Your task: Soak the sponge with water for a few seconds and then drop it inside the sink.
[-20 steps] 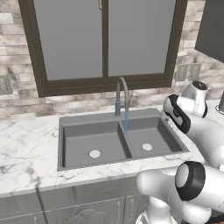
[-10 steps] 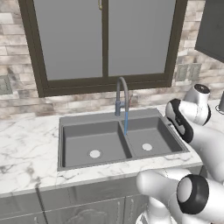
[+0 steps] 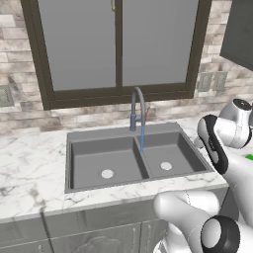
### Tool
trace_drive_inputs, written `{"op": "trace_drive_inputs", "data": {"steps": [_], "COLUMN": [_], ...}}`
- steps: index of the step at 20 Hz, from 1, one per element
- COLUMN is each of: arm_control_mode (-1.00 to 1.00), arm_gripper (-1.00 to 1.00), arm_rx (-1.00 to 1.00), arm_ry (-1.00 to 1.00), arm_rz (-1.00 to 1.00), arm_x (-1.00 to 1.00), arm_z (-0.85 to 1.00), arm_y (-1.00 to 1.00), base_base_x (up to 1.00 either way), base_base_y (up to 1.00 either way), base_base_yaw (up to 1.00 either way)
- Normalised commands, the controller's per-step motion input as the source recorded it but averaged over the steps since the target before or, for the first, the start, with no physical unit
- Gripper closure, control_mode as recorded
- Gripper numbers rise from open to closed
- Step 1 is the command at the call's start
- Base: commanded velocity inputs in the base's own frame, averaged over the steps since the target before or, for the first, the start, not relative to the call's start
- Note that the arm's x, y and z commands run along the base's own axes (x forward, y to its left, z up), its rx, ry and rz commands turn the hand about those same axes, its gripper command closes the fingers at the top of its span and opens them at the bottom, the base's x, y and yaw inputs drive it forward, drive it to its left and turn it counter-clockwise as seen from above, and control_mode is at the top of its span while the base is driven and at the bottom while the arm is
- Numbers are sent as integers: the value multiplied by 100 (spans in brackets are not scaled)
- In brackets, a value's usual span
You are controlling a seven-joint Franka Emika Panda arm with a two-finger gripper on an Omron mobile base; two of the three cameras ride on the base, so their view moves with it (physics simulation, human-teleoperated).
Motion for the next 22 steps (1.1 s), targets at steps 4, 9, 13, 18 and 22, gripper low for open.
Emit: {"op": "trace_drive_inputs", "data": {"steps": [4,9,13,18,22], "arm_control_mode": [-100,-100,-100,-100,-100], "arm_gripper": [-100,-100,-100,-100,-100], "arm_rx": [-5,-10,-13,-8,0], "arm_ry": [6,17,21,14,0], "arm_rz": [9,1,0,0,0], "arm_x": [-34,-2,0,4,0], "arm_z": [1,0,0,0,-1], "arm_y": [-21,-39,-33,-27,-23], "base_base_x": [0,0,0,0,0], "base_base_y": [0,0,0,0,0], "base_base_yaw": [0,0,0,0,0]}}
